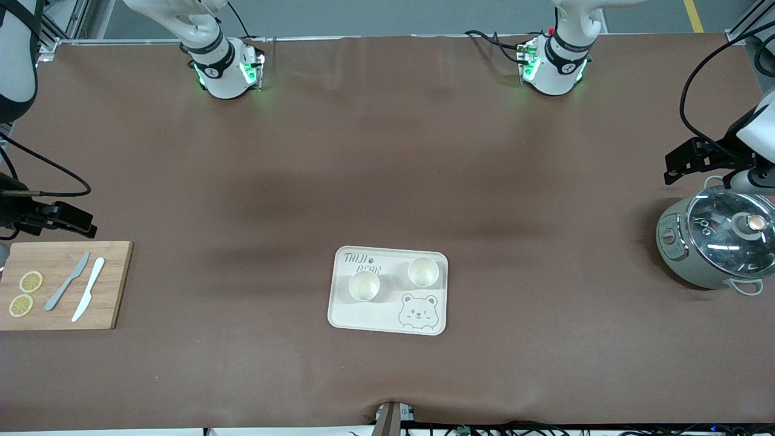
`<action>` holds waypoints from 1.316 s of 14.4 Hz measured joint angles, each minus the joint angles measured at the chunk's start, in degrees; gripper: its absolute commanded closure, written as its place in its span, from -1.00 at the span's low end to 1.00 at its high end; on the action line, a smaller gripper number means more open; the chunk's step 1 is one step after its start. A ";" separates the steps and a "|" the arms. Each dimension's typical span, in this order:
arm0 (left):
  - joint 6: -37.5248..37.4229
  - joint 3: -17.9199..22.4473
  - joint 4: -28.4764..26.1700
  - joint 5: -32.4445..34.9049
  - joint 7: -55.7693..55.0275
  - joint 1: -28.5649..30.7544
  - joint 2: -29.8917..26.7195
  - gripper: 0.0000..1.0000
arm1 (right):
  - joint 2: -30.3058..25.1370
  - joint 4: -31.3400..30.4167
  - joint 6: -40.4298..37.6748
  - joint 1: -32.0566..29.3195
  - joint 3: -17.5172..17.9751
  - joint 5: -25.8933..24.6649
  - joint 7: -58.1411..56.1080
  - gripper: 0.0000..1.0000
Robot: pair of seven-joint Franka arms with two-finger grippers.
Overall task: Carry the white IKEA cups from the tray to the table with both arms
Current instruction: 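Reach the right gripper and the left gripper toward the cups on the tray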
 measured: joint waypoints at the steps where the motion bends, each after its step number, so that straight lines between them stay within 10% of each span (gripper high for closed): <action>1: 0.11 0.01 0.00 0.00 0.00 0.01 0.03 -1.00 | 0.04 -0.04 0.00 0.00 0.00 0.01 0.00 -1.00; 11: 5.27 -0.72 1.24 0.00 0.09 -2.08 4.50 -1.00 | 0.29 -0.38 0.08 0.25 0.08 0.54 0.00 -1.00; 19: 9.12 -0.69 10.86 0.00 -15.33 -14.88 21.16 -1.00 | 3.58 -0.60 4.41 4.17 0.28 8.56 8.07 -1.00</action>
